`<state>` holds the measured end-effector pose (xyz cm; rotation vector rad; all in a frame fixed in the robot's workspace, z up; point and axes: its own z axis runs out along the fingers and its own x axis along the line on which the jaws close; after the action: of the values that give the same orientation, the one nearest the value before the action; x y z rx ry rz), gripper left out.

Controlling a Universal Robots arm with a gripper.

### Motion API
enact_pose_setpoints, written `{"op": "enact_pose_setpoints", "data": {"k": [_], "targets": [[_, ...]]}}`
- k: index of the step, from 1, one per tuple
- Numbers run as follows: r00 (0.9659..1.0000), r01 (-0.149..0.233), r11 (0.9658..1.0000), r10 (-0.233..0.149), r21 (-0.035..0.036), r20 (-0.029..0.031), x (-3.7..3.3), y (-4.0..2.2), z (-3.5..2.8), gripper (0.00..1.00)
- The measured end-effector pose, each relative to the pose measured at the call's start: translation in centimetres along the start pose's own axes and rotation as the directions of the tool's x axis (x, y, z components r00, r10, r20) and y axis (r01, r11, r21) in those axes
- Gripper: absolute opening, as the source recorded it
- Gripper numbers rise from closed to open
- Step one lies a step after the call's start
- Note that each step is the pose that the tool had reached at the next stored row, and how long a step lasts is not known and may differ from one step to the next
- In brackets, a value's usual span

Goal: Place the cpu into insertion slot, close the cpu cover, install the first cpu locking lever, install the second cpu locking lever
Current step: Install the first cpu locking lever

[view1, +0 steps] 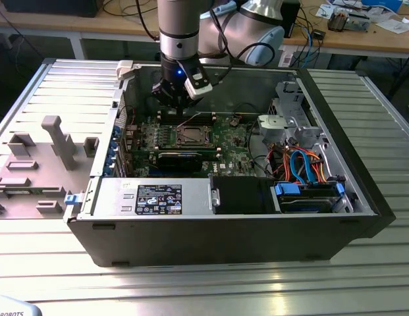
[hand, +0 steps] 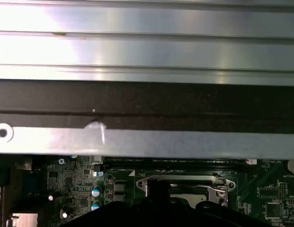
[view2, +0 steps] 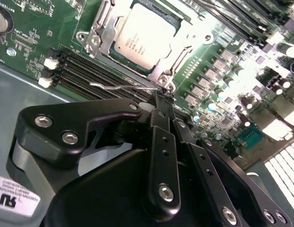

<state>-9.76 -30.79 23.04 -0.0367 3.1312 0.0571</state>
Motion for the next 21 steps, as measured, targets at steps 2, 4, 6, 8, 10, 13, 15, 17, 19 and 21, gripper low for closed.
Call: {"op": "enact_pose_setpoints", "data": {"k": [2,4,6,8,10,13,15,17,19,21], "targets": [[1.0,0.003,1.0,-0.003,0.0004,-0.0001,-0.13,0.0,0.23,0.11],[0.9999,0.011,0.9999,-0.011,0.0006,-0.0006,-0.13,0.08,0.35,0.11],[0.9995,0.032,0.9995,-0.032,0.0002,-0.0011,-0.14,0.32,0.49,0.11],[0.9993,0.037,0.9993,-0.037,0.0001,-0.0015,-0.14,0.68,0.74,0.11],[0.9993,0.037,0.9993,-0.037,0.0,-0.0013,-0.2,0.77,0.97,0.11],[0.9993,0.037,0.9993,-0.037,0.0002,-0.0014,-0.35,0.76,1.28,0.11],[0.9993,0.037,0.9993,-0.037,0.0003,-0.0015,-0.55,0.76,1.41,0.11],[0.9993,0.037,0.9993,-0.037,0.0004,-0.0015,-0.88,0.74,1.53,0.11],[0.9993,0.037,0.9993,-0.037,0.0005,-0.0016,-1.21,0.72,1.65,0.11],[0.9993,0.037,0.9993,-0.037,0.0005,-0.0015,-1.61,0.71,1.81,0.11]]}}
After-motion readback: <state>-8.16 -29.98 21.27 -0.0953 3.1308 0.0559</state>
